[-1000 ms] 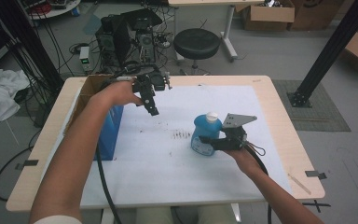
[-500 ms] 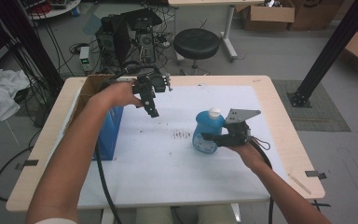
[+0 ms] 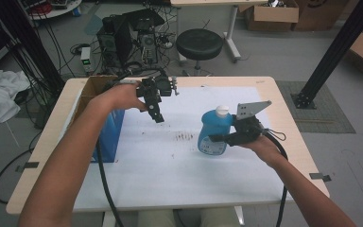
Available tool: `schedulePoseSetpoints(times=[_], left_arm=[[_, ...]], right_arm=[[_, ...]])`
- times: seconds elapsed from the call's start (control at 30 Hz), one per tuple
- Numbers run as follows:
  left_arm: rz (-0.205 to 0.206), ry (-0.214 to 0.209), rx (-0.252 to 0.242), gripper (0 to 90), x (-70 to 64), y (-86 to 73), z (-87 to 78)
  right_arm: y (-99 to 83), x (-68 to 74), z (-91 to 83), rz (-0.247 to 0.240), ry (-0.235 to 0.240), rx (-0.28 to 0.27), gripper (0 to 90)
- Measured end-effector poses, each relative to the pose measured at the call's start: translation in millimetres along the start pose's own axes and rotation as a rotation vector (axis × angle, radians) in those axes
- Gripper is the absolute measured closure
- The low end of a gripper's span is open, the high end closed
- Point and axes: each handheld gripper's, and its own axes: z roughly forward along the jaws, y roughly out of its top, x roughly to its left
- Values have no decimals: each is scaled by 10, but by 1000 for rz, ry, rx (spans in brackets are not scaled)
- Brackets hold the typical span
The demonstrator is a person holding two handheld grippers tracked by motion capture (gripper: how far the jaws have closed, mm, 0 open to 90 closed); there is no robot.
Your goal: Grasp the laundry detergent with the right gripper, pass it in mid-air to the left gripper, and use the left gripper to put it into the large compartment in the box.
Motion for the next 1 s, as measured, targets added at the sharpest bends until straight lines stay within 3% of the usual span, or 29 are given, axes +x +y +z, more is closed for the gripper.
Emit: schedulePoseSetpoints(times=[0.27, 0.47, 0.87, 1.0], left_arm=[[38, -51, 16, 214, -174, 107, -87], [73, -84, 40, 215, -312, 197, -140], [110, -108, 51, 211, -478, 314, -234], [115, -123, 31, 209, -523, 342, -261]], right_arm=[[59, 10, -24, -25, 104, 7, 451], [79, 45, 23, -38, 156, 16, 451], [130, 68, 98, -73, 183, 32, 451], [145, 66, 146, -84, 185, 46, 451]])
